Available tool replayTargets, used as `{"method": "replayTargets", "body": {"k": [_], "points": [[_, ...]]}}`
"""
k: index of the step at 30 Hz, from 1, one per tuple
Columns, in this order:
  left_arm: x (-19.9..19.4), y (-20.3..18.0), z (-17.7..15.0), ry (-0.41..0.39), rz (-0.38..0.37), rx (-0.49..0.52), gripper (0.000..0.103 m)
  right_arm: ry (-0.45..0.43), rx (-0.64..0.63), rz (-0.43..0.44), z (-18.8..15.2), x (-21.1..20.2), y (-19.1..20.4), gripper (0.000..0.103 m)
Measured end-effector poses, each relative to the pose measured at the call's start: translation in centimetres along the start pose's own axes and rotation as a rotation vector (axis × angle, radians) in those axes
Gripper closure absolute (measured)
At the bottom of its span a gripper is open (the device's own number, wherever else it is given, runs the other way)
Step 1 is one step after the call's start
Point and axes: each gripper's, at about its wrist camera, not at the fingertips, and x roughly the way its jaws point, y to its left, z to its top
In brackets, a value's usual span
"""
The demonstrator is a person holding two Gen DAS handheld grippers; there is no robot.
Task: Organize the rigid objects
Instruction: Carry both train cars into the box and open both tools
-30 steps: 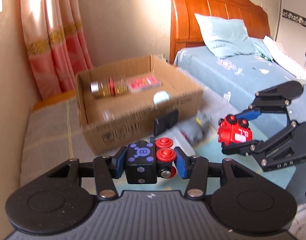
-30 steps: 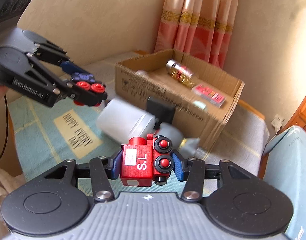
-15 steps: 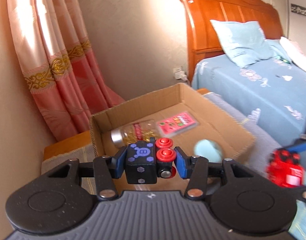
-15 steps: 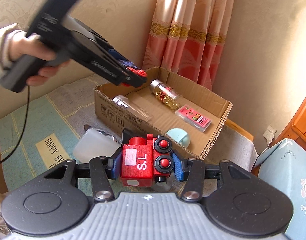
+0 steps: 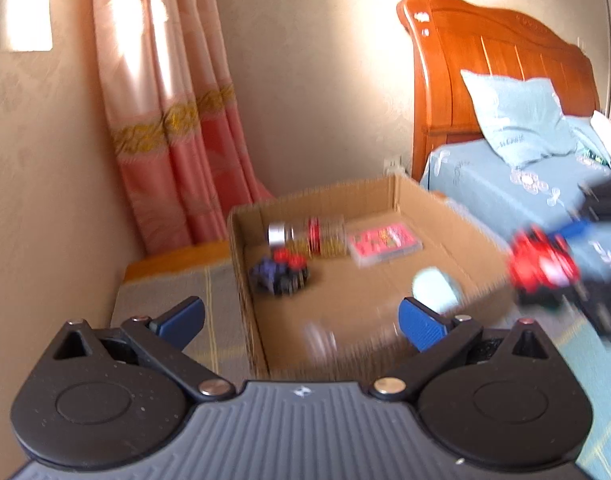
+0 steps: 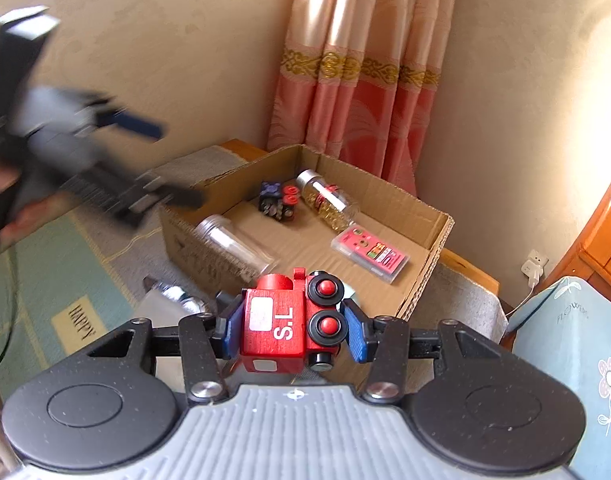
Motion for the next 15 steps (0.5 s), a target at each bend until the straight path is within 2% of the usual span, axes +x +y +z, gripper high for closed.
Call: {"method": "replayTargets", "body": {"k": [3,7,9,11,13,14,15], "points": [[-1.3,-0.5,-1.5,0.029,0.028,-0.011,0.001,0.008,0.016,-0.012,1.2,1.1,-0.9,0.048],[-3.7,-0.7,-3.3,0.006,0.095,-0.058,0.001,0.040,0.046,-0.041,3.2,3.6,-2.6,0.048],[-4.6,-0.4,-4.1,0.009,0.090,-0.097,0.001,0.068,0.065,-0.055,4.2,5.4,-3.6,0.048],[-5.1,-0.3,-4.4,0.013,0.080,-0.093,0.001,0.088,0.091,-0.074,5.1,7.2,-4.6,0.048],[-5.5,-0.4,-4.6,0.015,0.101,-0.081,0.001,0.100,0.129,-0.099,5.8,8.8,-5.7,0.048],[-5.6,-0.3,-4.6,0.017,0.111,-0.073,0.001,0.090,0.150,-0.112,6.1,9.4,-6.2,0.046],[-5.7,-0.3,-4.7,0.017,0.111,-0.068,0.001,0.083,0.179,-0.111,6.3,9.8,-6.6,0.032]]}}
